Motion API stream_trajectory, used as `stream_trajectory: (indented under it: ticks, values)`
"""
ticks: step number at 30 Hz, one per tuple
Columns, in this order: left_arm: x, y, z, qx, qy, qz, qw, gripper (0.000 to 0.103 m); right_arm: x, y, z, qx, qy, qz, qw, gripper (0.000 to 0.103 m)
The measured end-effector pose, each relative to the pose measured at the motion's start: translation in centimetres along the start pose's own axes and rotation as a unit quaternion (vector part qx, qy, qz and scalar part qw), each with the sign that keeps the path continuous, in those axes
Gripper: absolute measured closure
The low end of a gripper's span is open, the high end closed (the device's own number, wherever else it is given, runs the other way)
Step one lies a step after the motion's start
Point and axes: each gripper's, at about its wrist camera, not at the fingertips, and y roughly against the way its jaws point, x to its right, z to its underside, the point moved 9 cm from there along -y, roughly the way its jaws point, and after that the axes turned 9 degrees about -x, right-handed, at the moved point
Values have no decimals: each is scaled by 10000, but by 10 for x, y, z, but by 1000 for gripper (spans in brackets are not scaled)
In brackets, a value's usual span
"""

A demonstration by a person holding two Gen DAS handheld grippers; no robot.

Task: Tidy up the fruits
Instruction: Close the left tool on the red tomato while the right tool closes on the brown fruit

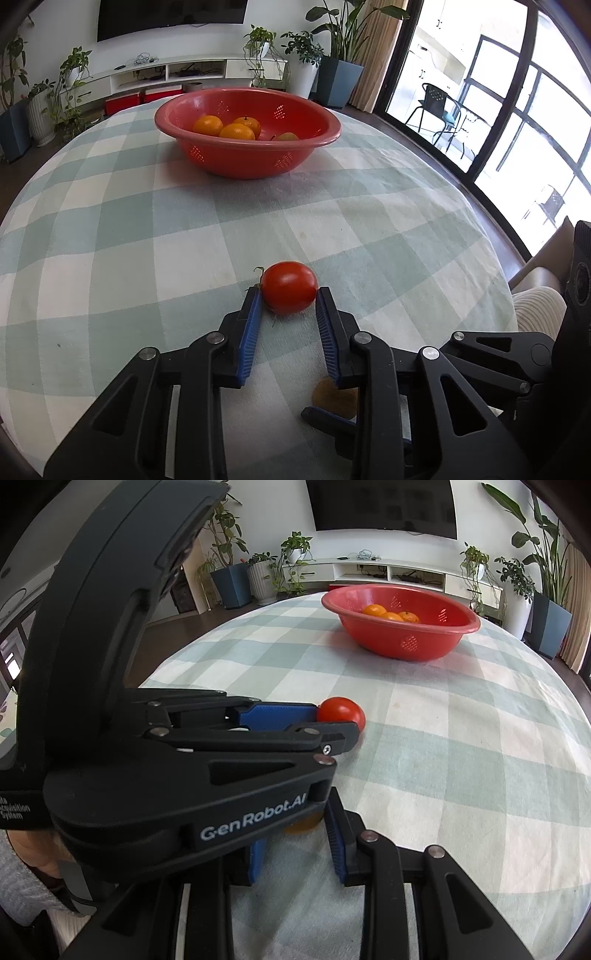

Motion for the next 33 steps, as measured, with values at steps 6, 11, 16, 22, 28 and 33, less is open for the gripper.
stream_trajectory:
  ticks: [6, 11, 16, 22, 28, 33]
  values:
    - [-1, 0, 0, 2, 38, 80, 10000, 75, 1, 0, 0, 2, -38, -19, 10000, 71]
    - [-3, 0, 0, 3, 83, 152, 9998, 76, 2, 0, 0, 3, -59, -33, 10000, 71]
    - [-2, 1, 0, 11, 78, 183, 9998, 76, 2, 1, -1, 8, -61, -59, 10000, 71]
    - [-1, 2, 0, 28, 93, 206, 9997, 77, 5, 4, -2, 46, -89, -74, 9999, 71]
    - [-3, 6, 1, 54, 99, 190, 9998, 77, 9, 6, -4, 76, -145, -63, 9998, 71]
    - [-5, 9, 2, 69, 114, 186, 9997, 79, 14, 8, -6, 104, -195, -18, 9998, 71]
